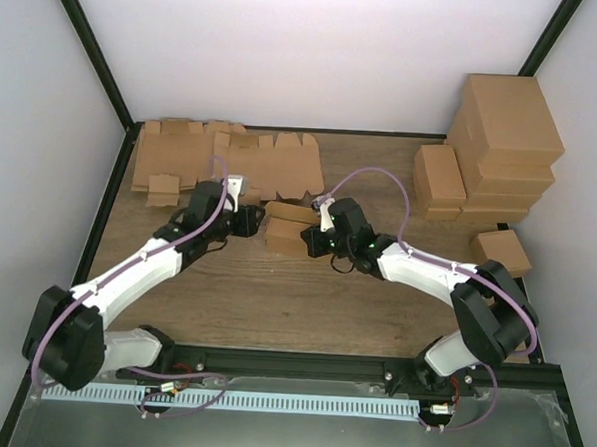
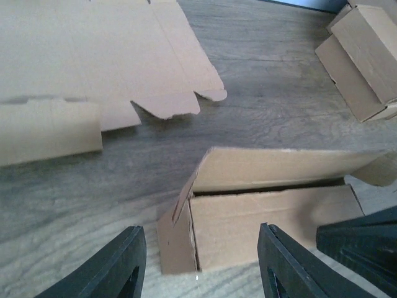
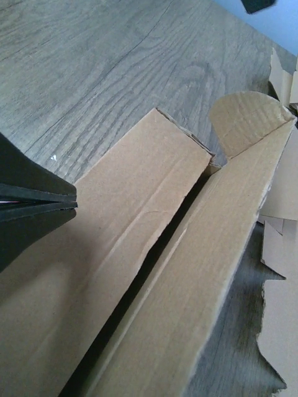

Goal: Fold the paper box

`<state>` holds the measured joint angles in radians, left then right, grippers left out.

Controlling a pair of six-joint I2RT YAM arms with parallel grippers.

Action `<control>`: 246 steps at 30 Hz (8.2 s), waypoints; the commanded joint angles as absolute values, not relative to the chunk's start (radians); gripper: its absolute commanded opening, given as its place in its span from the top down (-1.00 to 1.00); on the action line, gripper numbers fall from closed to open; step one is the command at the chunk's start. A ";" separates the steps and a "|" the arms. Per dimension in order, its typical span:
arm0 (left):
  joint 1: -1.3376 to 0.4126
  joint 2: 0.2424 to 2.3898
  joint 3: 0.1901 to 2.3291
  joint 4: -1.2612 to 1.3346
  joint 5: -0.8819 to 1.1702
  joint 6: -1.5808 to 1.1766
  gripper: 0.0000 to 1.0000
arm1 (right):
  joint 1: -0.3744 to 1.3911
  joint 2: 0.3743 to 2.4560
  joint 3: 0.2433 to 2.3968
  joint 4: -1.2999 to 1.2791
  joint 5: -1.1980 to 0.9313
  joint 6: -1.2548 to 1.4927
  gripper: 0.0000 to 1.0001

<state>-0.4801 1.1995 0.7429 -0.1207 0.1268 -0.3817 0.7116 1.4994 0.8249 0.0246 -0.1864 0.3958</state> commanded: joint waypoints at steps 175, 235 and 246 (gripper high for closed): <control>-0.595 1.449 0.849 -0.264 0.013 -0.282 0.92 | 0.500 1.269 0.748 -0.165 -0.162 0.221 0.71; -0.700 1.582 0.877 -0.243 -0.142 -0.356 0.56 | 0.519 1.421 1.028 -0.524 -0.307 0.467 0.98; -0.756 1.605 0.904 -0.270 -0.252 -0.353 0.56 | 0.520 1.420 1.035 -0.540 -0.299 0.496 0.97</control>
